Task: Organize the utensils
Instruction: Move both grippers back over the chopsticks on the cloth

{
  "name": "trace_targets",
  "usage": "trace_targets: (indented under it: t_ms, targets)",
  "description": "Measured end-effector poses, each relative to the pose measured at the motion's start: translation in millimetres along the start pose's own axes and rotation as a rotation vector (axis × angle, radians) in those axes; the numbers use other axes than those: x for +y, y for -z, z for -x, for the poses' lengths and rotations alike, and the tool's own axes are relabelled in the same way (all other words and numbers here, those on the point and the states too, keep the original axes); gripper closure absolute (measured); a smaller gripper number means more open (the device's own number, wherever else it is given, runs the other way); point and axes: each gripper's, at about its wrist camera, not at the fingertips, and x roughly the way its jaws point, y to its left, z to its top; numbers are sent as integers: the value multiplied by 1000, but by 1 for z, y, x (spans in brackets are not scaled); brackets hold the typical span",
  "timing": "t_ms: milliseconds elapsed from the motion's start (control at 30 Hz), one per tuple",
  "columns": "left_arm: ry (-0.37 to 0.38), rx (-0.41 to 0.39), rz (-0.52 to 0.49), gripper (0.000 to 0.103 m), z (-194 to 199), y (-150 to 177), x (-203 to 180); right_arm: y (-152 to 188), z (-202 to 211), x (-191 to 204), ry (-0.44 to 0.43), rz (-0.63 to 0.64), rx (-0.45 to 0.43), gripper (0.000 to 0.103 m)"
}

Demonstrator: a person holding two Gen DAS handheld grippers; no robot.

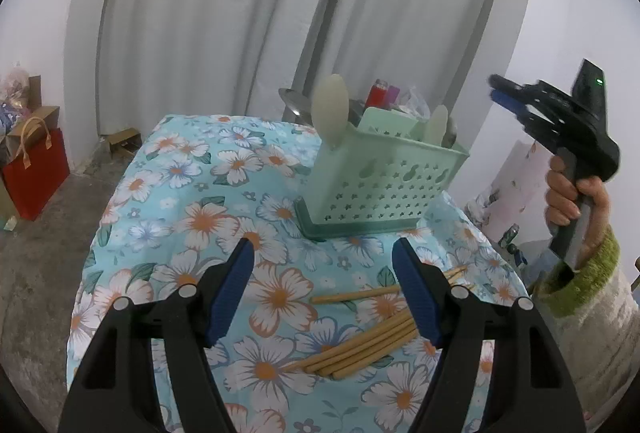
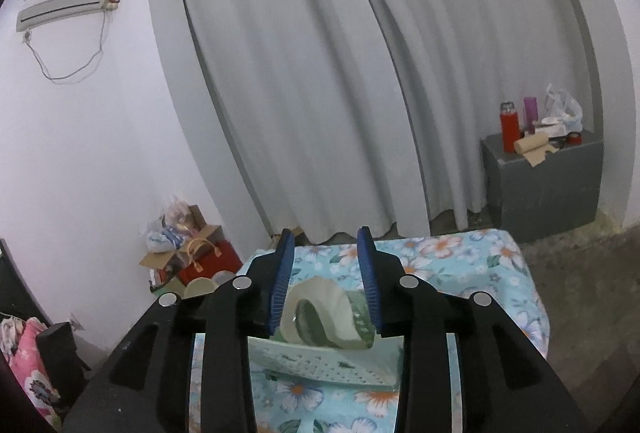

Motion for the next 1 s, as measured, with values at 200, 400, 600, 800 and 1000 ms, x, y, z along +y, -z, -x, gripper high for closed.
trace_targets:
  t_ms: [200,400,600,800,1000]
  targets:
    - [-9,-5,4,34,5,2,1,19,20,10,49,19,41,67]
    - [-22,11,15,34,6,7,3,76,31,29,75,39,170,59]
    - [-34,18,29,34,10,12,5,136,28,51,108,88,312,58]
    - [-39,33,39,34,8,14,6,164,30,62,166,150,353,58]
    - [37,-1,-51,34,-5,-2,-8,115,34,12,129,-22,251,58]
